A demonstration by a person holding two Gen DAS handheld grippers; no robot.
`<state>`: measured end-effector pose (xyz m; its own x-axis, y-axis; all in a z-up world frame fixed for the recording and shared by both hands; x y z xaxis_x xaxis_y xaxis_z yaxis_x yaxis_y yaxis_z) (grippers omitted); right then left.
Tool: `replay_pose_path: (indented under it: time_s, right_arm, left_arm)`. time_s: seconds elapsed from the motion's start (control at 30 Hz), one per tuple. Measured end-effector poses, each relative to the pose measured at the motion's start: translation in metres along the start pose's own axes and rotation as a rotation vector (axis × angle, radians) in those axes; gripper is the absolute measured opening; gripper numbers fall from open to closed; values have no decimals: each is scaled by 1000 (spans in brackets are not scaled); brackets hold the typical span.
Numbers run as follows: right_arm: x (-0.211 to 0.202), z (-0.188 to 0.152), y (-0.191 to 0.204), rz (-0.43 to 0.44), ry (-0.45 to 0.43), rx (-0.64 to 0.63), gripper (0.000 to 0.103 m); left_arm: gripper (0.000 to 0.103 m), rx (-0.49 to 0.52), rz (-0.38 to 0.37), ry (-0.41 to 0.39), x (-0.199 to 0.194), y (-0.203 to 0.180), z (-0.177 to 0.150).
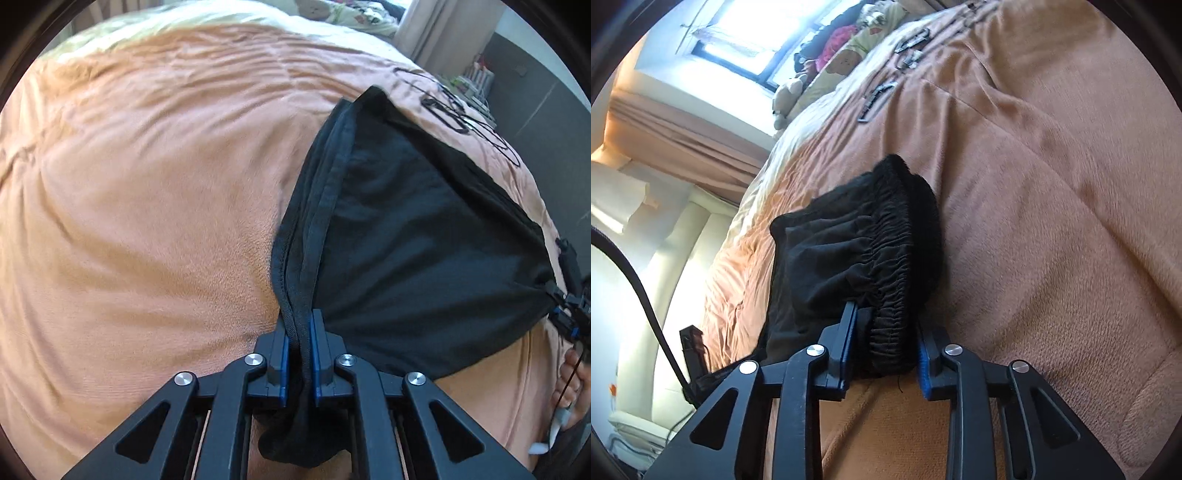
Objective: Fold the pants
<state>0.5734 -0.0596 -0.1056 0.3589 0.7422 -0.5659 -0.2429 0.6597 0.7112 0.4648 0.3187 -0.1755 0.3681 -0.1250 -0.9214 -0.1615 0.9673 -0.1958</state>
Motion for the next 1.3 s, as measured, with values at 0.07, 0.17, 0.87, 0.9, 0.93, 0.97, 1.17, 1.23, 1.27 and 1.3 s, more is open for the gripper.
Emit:
replay_pose_path:
  time_s: [0.07, 0.17, 0.87, 0.9, 0.93, 0.97, 1.17, 1.23, 1.27, 1.3]
  right_arm:
    - [-2, 1, 2, 1, -3, -11, 23]
    - [-5, 2, 4, 2, -8, -16, 22]
    - [-48, -31, 10, 2, 82, -86, 22]
    - [-51, -33, 11, 2, 91, -94, 22]
    - [-53, -34, 12, 2, 97, -100, 22]
    - [-55, -36, 13, 3, 105, -110, 22]
    - [-66, -40, 18, -5, 133, -159, 22]
    - [-69, -42, 21, -9, 142, -173, 22]
    - [-70, -43, 22, -12, 147, -181, 22]
    - [-72, -45, 23, -16, 153, -194, 22]
  left_arm:
    - [7, -1, -14, 0, -9, -1, -2]
    - [7, -17, -42, -7, -22, 2, -4]
    - [6, -107, -90, -10, -90, -22, -110]
    - [6, -116, -97, -11, -92, -22, -116]
    - [6, -131, -106, -13, -95, -22, -125]
    - [6, -139, -109, -14, -96, -22, -131]
    - [6, -180, -124, -23, -107, -26, -174]
    - [6, -192, -129, -25, -110, -28, -186]
    - [6, -200, -131, -28, -112, -29, -192]
    - [6, -210, -134, -31, -114, -30, -200]
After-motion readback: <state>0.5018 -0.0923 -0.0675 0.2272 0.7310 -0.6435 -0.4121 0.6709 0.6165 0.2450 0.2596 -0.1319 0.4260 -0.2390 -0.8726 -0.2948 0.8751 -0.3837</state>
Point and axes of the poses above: each gripper's, at about its wrist camera, not at the fingertips, and x roughly the way its jaws point, y to its left, z to its top, the point moved 1 cm from there along x, roughly the way its jaws point, and after that the axes turned 6 degrees about y, right-handed, at the moved point
